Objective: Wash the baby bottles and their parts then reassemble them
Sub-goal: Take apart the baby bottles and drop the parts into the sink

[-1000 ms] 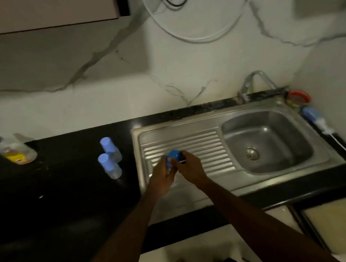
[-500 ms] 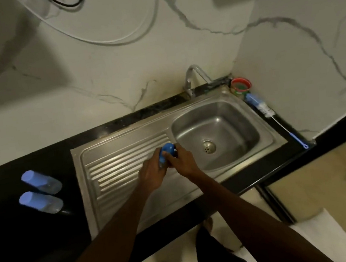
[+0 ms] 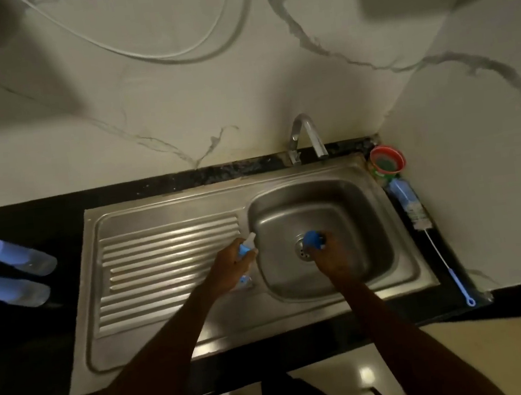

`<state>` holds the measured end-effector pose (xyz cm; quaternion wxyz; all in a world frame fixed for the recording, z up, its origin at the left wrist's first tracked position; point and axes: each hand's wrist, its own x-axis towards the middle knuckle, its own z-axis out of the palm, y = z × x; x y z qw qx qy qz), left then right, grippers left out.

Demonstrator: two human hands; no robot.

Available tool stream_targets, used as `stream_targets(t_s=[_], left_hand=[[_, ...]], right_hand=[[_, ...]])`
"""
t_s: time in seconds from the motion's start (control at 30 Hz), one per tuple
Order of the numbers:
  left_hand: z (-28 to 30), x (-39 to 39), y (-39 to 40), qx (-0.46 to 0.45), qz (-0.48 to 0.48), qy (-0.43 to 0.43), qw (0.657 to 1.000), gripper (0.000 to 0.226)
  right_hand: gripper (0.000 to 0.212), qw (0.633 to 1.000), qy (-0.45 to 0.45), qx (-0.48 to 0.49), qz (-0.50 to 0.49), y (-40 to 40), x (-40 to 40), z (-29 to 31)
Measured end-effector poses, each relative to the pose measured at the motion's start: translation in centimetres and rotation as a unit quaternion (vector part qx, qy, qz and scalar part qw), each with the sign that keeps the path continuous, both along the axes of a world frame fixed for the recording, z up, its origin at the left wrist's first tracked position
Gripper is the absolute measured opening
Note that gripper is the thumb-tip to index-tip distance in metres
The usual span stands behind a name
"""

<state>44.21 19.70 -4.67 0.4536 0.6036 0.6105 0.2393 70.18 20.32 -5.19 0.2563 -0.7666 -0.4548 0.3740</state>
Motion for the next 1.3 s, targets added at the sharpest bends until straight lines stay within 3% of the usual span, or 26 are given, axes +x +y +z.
stream_targets(t_s=[0.1,0.23,0.43,0.57,0.83,0.97,1.1,1.3], left_hand=[[0.5,1.8,0.1,0.016,-0.003,-0.014,1.0,0.011],[0.3,4.1,0.3,0.044,-0.025,-0.027,0.998,0.022],[-1.3,7.0,-0.2,0.134,-0.027,-0.031,0.99,0.041],[-3.2,9.5,0.4,0.099,-0.012,-0.049,0.994,0.042],[-10.4,14.7,6.2,0.091,0.001,0.048,0.995,0.03],[-13.7,16.4,9.5,0.091,-0.013,0.159,0.983,0.049],[-16.4,16.9,10.5,0.097,-0.003,0.211,0.973,0.057],[-19.6,16.4,10.4,0.148,0.0,0.248,0.957,0.053]], right_hand=[[0.054,0.999,-0.016,-0.032,0.023,-0.7,2.4,-0.5],[0.046,0.992,-0.099,-0.032,0.073,-1.1,4.1,-0.7],[0.043,0.979,-0.149,0.003,0.14,-1.1,5.8,-1.1],[0.042,0.944,-0.215,0.002,0.252,0.9,7.8,-3.0],[0.035,0.895,-0.192,0.013,0.402,7.7,11.2,-12.9],[0.037,0.86,-0.179,0.033,0.476,9.5,11.6,-16.9],[0.034,0.845,-0.186,0.043,0.499,10.8,12.8,-19.9],[0.064,0.794,-0.261,0.056,0.546,11.8,13.0,-20.4]])
